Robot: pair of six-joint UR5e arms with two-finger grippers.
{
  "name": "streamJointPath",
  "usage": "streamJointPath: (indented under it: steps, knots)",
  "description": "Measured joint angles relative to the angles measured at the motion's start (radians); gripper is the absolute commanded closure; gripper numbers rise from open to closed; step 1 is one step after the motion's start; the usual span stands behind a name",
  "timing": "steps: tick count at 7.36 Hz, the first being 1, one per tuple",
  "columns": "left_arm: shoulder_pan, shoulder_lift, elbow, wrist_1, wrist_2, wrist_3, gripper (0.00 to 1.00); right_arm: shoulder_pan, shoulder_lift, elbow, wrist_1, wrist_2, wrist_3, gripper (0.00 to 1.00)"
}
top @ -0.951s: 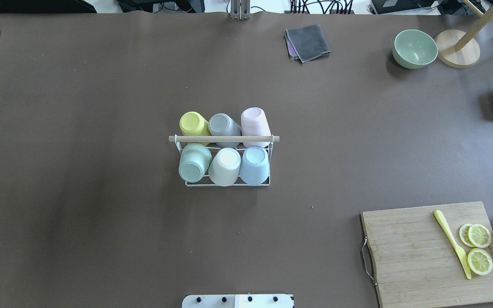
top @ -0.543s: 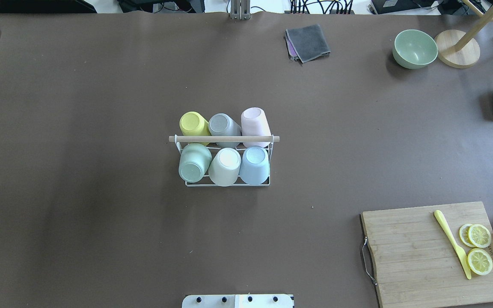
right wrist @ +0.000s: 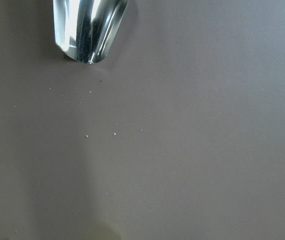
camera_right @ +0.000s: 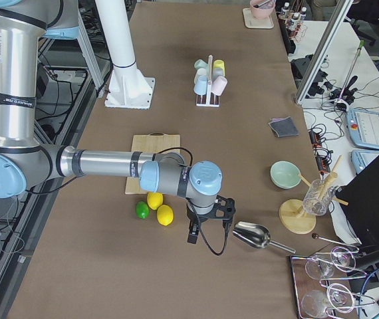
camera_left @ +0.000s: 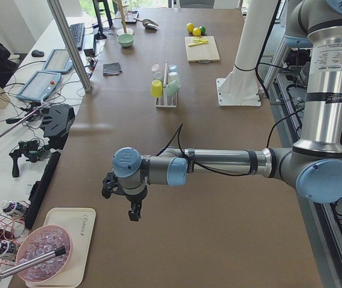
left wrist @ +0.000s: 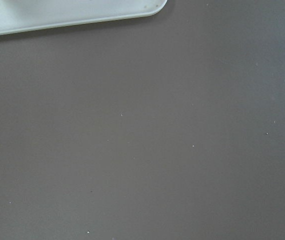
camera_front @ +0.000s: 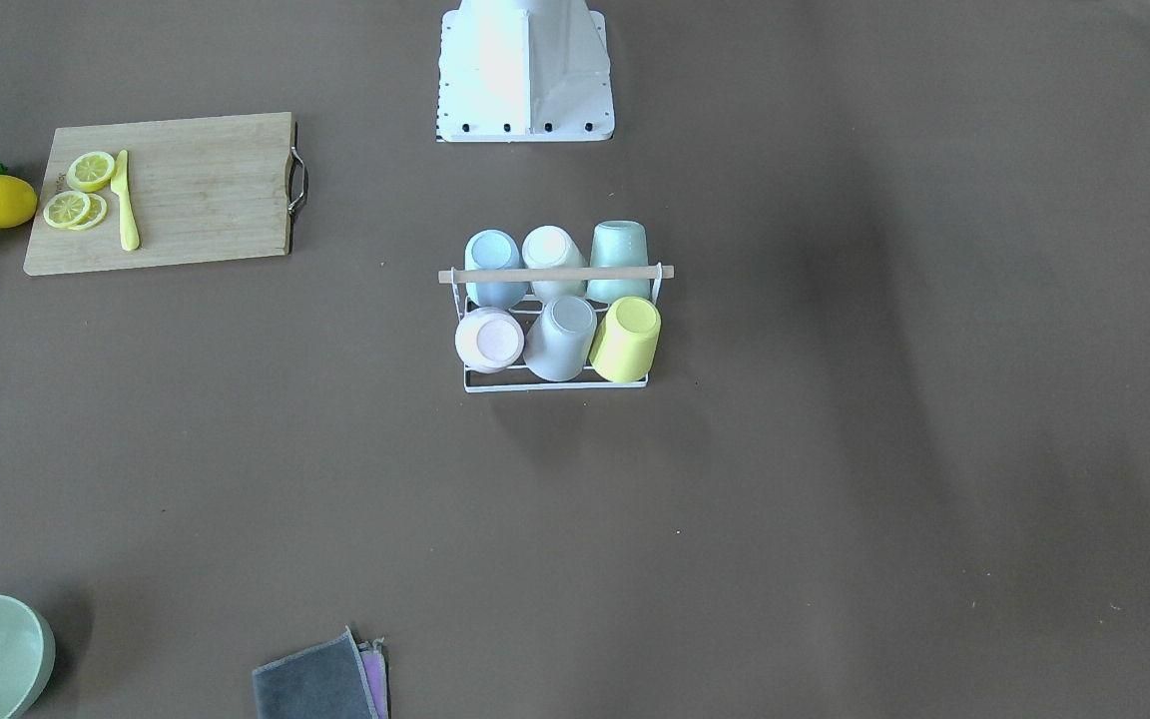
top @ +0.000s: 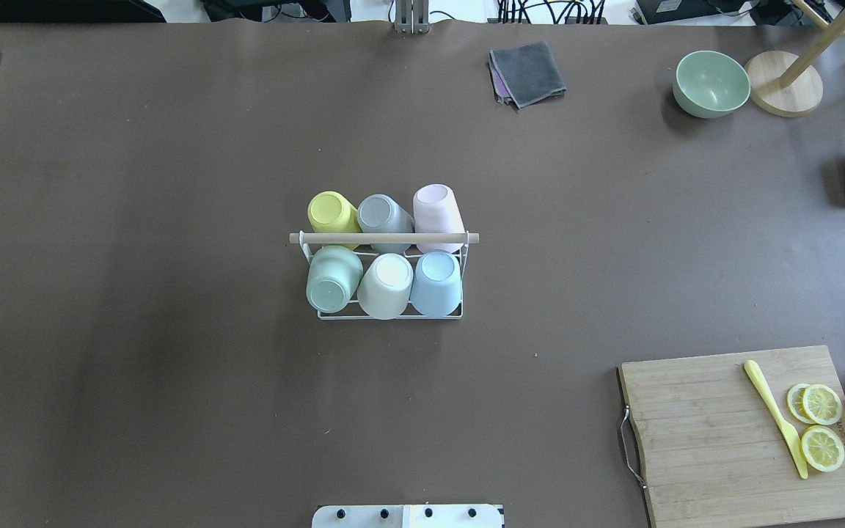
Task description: Place cup on cup holder
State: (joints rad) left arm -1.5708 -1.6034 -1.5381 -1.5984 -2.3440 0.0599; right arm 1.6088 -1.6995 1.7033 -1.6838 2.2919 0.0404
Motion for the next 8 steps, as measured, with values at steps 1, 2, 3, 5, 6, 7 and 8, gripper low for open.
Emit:
streamJointPath:
  steps: [1,2,3,5,6,7,8]
  knots:
    - [0.0,-0.001,0.0,0.0,0.0,0.0,0.02,0.0,-0.001,-0.001,0.0,0.0,-0.008,0.0]
    - [0.0,-0.002,0.001,0.0,0.0,0.0,0.02,0.0,-0.001,-0.002,0.0,0.0,-0.012,0.0]
    - [0.0,-0.004,0.001,0.0,0.0,0.0,0.02,0.0,-0.001,-0.006,0.0,0.0,-0.014,0.0]
    - [0.0,-0.006,0.001,0.0,0.0,0.0,0.02,-0.001,-0.001,-0.013,0.001,0.001,-0.014,0.0]
    - [0.0,-0.006,0.001,0.0,0.0,0.0,0.02,-0.001,-0.001,-0.014,0.001,0.001,-0.014,0.0]
    - [0.0,-0.006,0.001,0.0,0.0,0.001,0.02,-0.001,-0.001,-0.017,0.001,0.001,-0.014,0.0]
    - [0.0,-0.006,0.001,0.0,-0.001,0.002,0.02,-0.001,-0.002,-0.02,0.001,0.0,-0.014,0.0]
